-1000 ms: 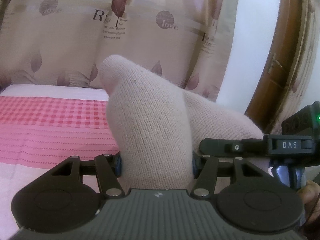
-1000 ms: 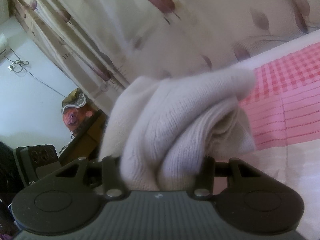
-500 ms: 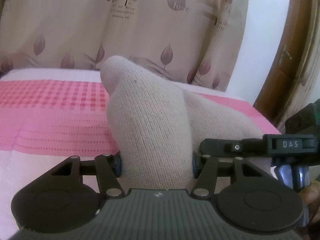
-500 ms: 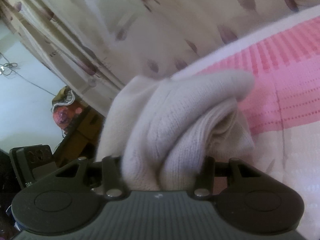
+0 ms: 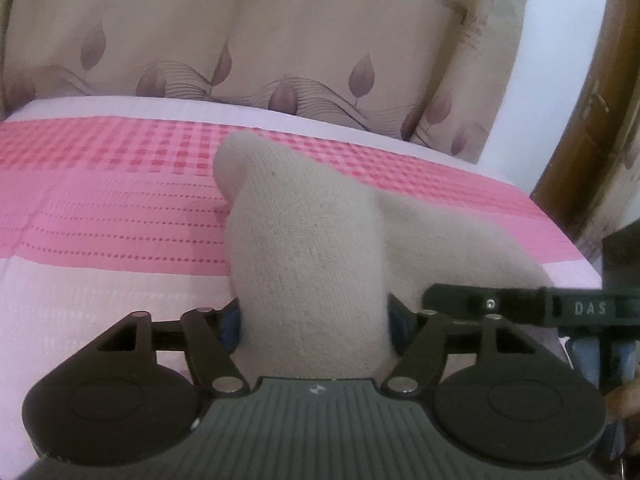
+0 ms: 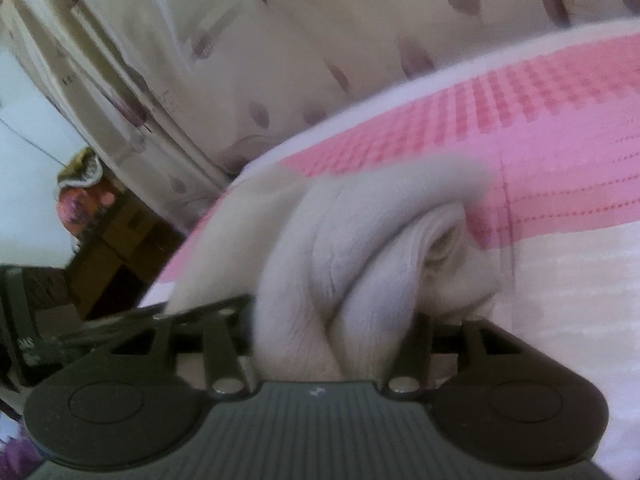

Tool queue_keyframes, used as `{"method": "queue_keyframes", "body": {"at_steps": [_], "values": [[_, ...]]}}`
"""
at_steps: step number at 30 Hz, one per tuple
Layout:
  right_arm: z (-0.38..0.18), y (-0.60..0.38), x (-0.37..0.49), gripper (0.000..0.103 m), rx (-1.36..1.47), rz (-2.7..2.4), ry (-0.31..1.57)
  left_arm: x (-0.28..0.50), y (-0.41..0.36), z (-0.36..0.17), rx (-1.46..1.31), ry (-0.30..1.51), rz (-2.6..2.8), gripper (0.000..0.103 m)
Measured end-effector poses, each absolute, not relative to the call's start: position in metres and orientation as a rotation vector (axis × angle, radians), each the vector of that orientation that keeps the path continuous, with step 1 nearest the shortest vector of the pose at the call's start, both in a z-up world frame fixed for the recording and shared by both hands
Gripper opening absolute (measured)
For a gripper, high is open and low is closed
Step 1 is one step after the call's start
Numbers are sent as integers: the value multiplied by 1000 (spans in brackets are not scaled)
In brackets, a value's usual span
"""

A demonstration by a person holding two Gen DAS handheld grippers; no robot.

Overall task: Fold small clothes
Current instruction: 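Open both grippers and release the folded sweater bundle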

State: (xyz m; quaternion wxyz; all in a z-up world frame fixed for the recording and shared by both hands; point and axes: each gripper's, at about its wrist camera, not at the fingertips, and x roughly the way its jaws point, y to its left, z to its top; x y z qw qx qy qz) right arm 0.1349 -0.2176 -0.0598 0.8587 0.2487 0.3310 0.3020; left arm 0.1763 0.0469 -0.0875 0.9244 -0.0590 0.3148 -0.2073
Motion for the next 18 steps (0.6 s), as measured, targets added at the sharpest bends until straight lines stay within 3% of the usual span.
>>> {"method": "queue_keyframes", "body": {"at_steps": [9,13,18], "values": [[-61,-206,117,74,360,520,649,164,45,-94,-95,592,-385,89],[-61,-202,113,84,311,475,641,156,46,-91,-79,547,-337,101],[-52,-204,101,89,291,416,610,132,44,-81,-4,421,-250,103]]}}
